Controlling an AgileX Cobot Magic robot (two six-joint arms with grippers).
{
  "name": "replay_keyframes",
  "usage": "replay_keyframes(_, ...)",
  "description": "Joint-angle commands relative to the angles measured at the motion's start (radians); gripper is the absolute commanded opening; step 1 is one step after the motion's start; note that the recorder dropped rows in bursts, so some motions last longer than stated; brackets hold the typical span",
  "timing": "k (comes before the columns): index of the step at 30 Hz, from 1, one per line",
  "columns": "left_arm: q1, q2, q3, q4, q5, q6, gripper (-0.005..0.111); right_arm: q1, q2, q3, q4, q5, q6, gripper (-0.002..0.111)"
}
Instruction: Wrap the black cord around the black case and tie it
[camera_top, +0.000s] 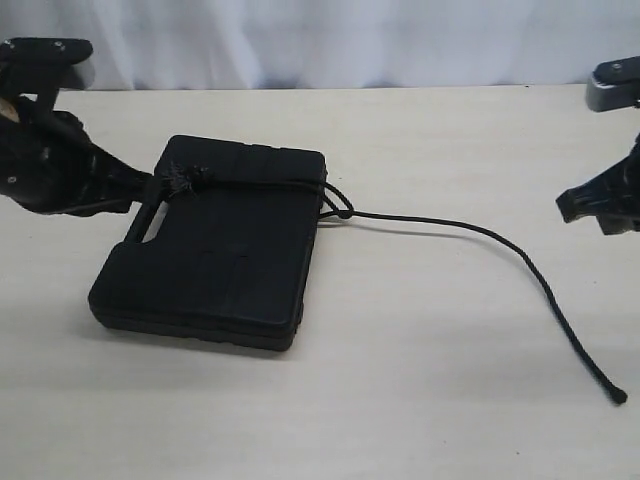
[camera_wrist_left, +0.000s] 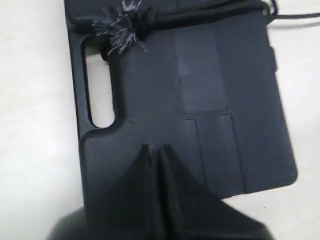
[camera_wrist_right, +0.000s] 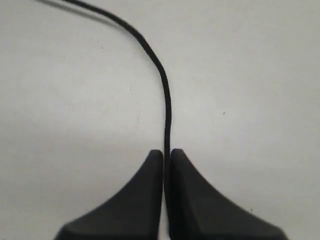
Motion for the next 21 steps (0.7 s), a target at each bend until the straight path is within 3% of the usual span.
replay_keyframes(1,-0.017,-0.169,0.076,-0.015,-0.092,0.0,0.0,-0.002,-0.25,0.152,0.008,-0.241,0.037,0.004)
replay_keyframes(4,-0.017,-0.241,0.074,-0.003,-0.085,0.0,0.0,-0.002,-0.4,0.233,0.103,-0.334,0.048,0.004)
replay_keyframes(9,-0.017,-0.329,0.074,-0.003,-0.093,0.0,0.0,-0.002,-0.6,0.3,0.246,-0.299,0.048,0.004)
replay_keyframes(21,-0.017,-0.379,0.074,-0.003,-0.095,0.0,0.0,0.01,-0.921,0.305,0.207,-0.305,0.003,0.004)
